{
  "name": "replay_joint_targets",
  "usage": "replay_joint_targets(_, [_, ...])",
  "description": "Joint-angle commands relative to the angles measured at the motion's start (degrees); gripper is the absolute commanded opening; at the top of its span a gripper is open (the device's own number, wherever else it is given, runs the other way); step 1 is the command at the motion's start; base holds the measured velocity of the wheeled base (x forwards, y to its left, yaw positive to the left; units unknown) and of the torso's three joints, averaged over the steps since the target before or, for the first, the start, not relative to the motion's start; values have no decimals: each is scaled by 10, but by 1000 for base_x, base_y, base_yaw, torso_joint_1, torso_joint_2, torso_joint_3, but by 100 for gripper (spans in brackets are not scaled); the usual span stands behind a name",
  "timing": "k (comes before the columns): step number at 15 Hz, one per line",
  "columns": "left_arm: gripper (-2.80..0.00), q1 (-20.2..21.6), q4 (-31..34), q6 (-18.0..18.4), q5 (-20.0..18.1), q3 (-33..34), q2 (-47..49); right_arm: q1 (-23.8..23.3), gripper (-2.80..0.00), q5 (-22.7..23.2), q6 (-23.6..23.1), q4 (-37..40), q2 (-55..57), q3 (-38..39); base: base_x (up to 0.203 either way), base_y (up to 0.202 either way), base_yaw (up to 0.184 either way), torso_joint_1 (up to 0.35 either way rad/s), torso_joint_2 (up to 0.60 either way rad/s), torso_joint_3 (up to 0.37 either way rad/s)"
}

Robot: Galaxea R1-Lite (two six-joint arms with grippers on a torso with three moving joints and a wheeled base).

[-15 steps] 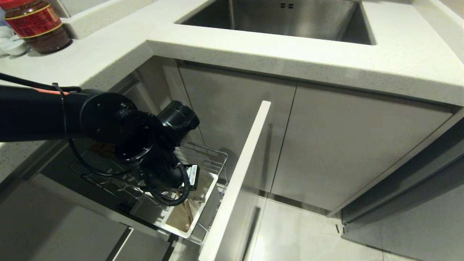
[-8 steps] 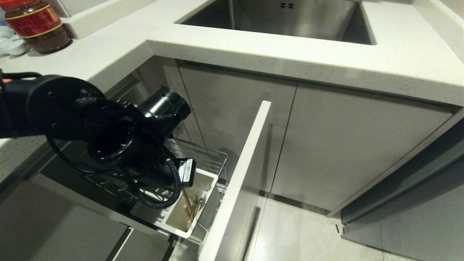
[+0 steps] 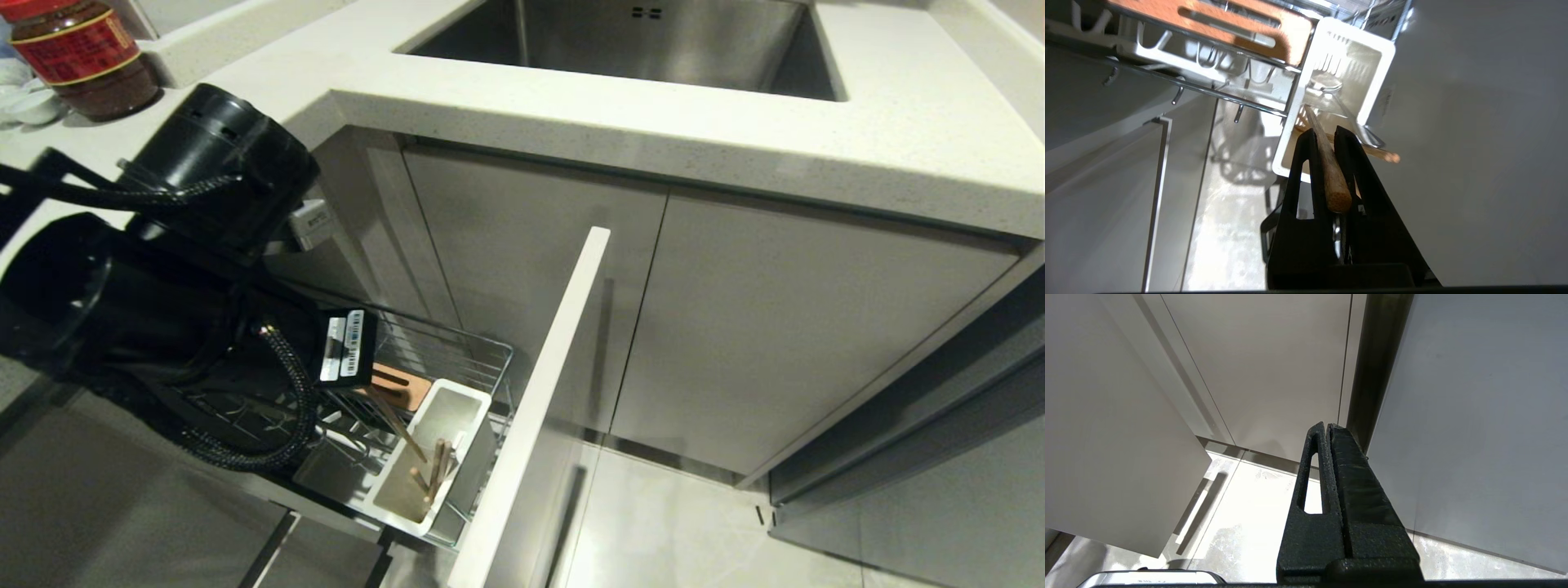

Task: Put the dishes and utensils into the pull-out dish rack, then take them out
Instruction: Take the chopsticks out of the cupboard

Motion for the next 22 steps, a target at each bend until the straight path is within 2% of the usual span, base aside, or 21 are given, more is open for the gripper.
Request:
replay_joint_targets(1, [-280,-12,2,0,1,-5,-51,0,-280,0,0,-1,0,15,0,0,0,0,0,0])
replay_joint_targets(7, [-280,-50,2,1,6,-46,-151,0,-280,0,0,-1,0,15,0,0,0,0,0,0])
replay_joint_targets(13, [-280,-53,-3,11,4,-116,-252,0,-280,0,0,-1,0,15,0,0,0,0,0,0])
replay_joint_targets(15, [-280,-49,-39,24,4,-122,-285,0,-280,0,0,-1,0,15,0,0,0,0,0,0])
replay_joint_targets(16, [-280,-36,-79,28,4,-123,-300,0,-280,0,0,-1,0,15,0,0,0,0,0,0])
replay_joint_targets(18, [-280,20,-135,33,5,-122,-320,0,-280,0,0,-1,0,15,0,0,0,0,0,0])
replay_joint_targets(20, [-280,92,-175,38,4,-123,-344,0,-280,0,0,-1,0,15,0,0,0,0,0,0])
replay_joint_targets(22, [-280,183,-206,45,3,-121,-365,0,-280,0,0,-1,0,15,0,0,0,0,0,0])
